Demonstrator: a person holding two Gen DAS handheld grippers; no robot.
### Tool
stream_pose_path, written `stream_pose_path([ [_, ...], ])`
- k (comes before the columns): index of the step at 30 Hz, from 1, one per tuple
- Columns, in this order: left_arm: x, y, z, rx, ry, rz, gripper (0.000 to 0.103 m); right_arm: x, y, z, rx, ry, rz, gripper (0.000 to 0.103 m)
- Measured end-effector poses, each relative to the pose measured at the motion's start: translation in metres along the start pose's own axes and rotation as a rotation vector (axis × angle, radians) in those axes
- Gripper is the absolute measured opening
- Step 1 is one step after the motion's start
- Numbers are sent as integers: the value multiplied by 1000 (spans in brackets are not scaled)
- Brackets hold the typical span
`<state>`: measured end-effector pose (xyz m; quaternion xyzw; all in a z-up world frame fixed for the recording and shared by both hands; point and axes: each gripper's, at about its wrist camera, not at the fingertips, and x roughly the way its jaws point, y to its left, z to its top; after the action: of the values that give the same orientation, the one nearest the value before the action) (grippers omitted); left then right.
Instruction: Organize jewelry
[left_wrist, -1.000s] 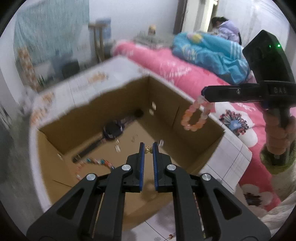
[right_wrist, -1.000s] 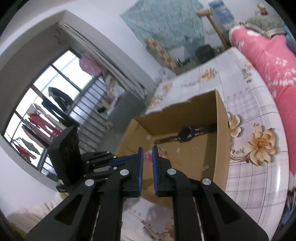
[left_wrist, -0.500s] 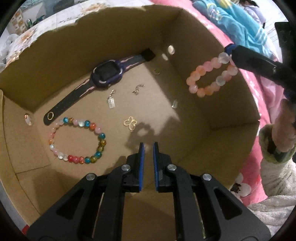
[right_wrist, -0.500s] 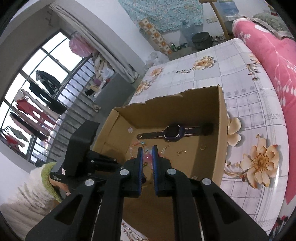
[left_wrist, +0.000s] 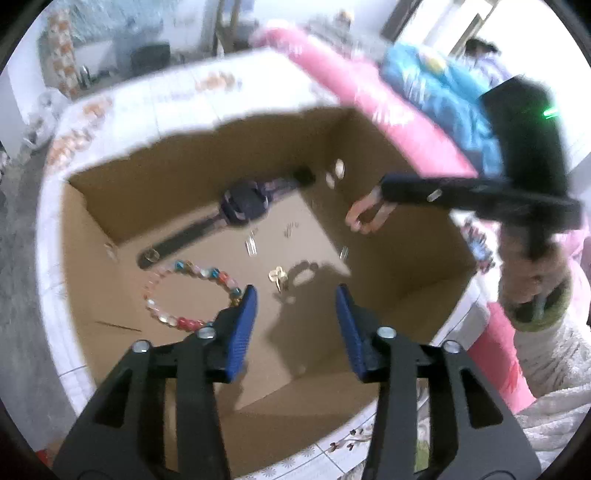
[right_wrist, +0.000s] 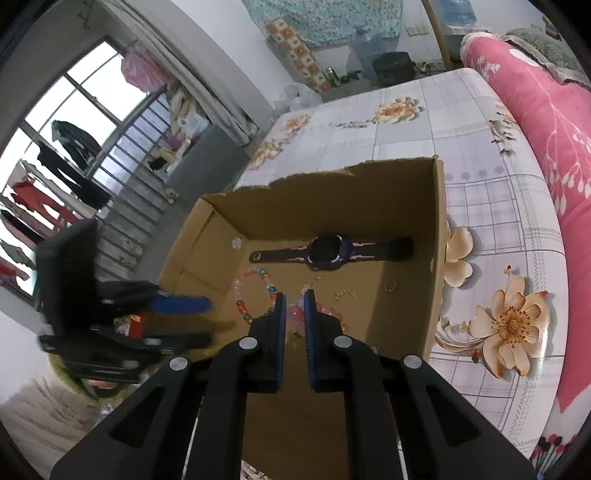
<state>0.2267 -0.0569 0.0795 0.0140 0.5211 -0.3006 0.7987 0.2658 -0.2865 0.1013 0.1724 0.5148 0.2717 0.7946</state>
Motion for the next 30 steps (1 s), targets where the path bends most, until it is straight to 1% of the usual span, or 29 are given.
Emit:
stream_pose_path([
  [2, -20, 2, -5, -18, -79, 9, 56, 6, 3, 1, -9, 20, -21, 10],
  [3, -25, 1, -3, -25, -112, 17, 57, 10, 5, 2, -20, 33, -42, 10],
  [4, -34, 3, -9, -33, -152, 29, 59, 15, 8, 3, -34, 50, -70, 10],
  [6, -45, 4, -15, -42, -198, 46, 66, 25, 13, 2, -56, 89, -123, 11],
  [7, -49, 3, -19, -42, -219, 53, 67, 27, 14, 2, -58, 100, -140, 11],
  [10, -57, -3, -34, -32, -272, 90, 71, 30, 16, -1, -57, 119, -164, 11],
  [13, -64, -4, -45, -13, -296, 120, 74, 24, 16, -5, -51, 106, -170, 11],
  [14, -67, -6, -50, -7, -312, 132, 76, 19, 17, -7, -44, 97, -169, 11],
  [16, -72, -7, -58, -6, -335, 139, 79, 11, 19, -10, -32, 81, -169, 11],
  [19, -80, -9, -69, -20, -378, 136, 83, -8, 22, -18, -11, 34, -156, 11],
  [21, -86, -12, -77, -29, -407, 148, 86, -25, 28, -27, -5, -16, -138, 11],
  [22, -90, -15, -81, -32, -429, 163, 87, -37, 31, -35, 0, -53, -130, 13],
  [23, -93, -17, -84, -38, -448, 178, 90, -46, 35, -40, 4, -83, -126, 20],
  [24, -96, -18, -85, -43, -463, 188, 91, -52, 38, -45, 6, -106, -125, 25],
  [25, -99, -21, -88, -47, -479, 198, 91, -64, 44, -54, 5, -157, -127, 33],
  [27, -106, -26, -93, -52, -514, 220, 94, -80, 55, -70, -2, -239, -146, 38],
  [29, -113, -30, -100, -67, -552, 249, 95, -90, 66, -85, -6, -304, -168, 51],
  [30, -116, -32, -103, -75, -564, 259, 95, -93, 71, -92, -5, -332, -184, 55],
])
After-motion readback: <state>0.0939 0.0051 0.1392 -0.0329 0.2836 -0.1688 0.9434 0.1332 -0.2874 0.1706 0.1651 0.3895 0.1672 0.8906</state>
